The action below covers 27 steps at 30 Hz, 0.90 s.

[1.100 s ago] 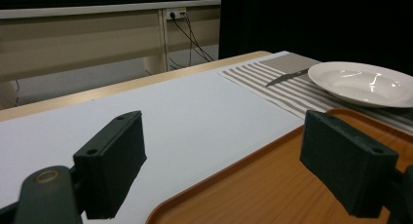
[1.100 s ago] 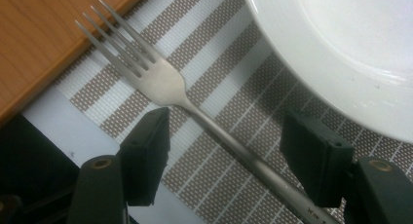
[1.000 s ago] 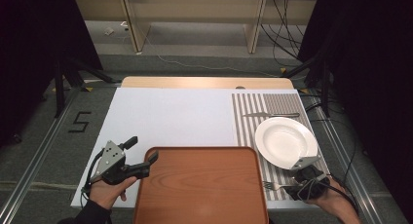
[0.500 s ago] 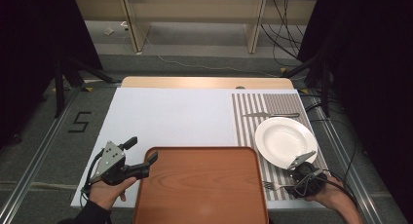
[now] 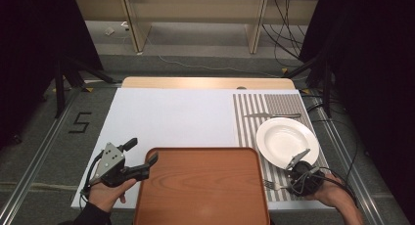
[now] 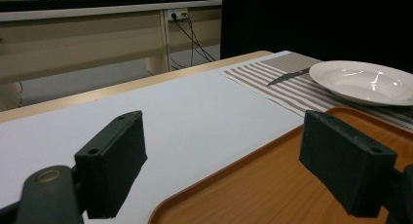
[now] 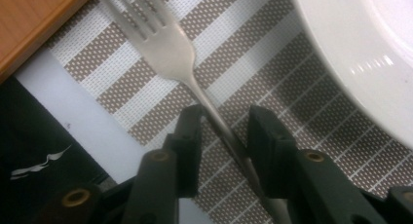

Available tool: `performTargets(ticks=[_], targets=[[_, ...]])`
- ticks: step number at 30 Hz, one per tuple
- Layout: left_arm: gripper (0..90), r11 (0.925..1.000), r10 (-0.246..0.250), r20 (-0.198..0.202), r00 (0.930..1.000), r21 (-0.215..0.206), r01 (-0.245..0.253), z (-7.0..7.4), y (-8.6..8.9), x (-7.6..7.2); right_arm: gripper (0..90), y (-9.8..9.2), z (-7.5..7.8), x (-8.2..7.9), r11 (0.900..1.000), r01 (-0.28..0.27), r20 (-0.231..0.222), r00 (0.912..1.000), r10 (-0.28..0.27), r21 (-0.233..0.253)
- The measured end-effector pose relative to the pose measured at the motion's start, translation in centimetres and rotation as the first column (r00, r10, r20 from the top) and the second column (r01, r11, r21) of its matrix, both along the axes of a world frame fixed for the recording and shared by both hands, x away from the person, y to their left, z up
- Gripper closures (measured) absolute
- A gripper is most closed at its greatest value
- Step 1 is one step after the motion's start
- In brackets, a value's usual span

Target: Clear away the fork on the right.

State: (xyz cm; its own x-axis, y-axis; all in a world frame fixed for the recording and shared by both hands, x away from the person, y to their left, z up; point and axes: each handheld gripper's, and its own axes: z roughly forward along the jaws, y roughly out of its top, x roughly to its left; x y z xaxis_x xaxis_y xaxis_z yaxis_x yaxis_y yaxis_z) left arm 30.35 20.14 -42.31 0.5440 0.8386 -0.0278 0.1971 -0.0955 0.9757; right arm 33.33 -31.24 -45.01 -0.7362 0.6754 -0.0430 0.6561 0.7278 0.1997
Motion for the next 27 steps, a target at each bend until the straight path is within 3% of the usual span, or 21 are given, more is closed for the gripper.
performTargets(ticks=[7, 18, 25, 27], targets=[[16.8, 1.0000, 0.002, -0.005, 1.0000, 0.009, -0.002, -0.1, 0.1, 0.0, 80.9, 0.4, 0.0, -0.1, 0.999, -0.035, -0.016, 0.9993, 0.035, -0.007], [17.1, 1.0000, 0.008, -0.004, 1.0000, 0.002, -0.008, 0.0, 0.1, 0.0, 85.4, 0.9, 0.1, -0.4, 0.997, -0.076, 0.009, 0.9971, 0.076, -0.023], [17.3, 0.9999, 0.010, -0.008, 0.9999, 0.005, -0.010, -0.1, 0.2, 0.0, 85.6, 1.5, 1.4, -0.7, 0.996, -0.082, 0.079, 0.9938, 0.079, 0.038], [17.2, 0.9999, 0.011, -0.010, 0.9999, 0.008, -0.011, -0.2, 0.2, -0.1, 85.7, 1.7, 2.1, -0.7, 0.991, -0.091, 0.115, 0.9902, 0.080, 0.093]])
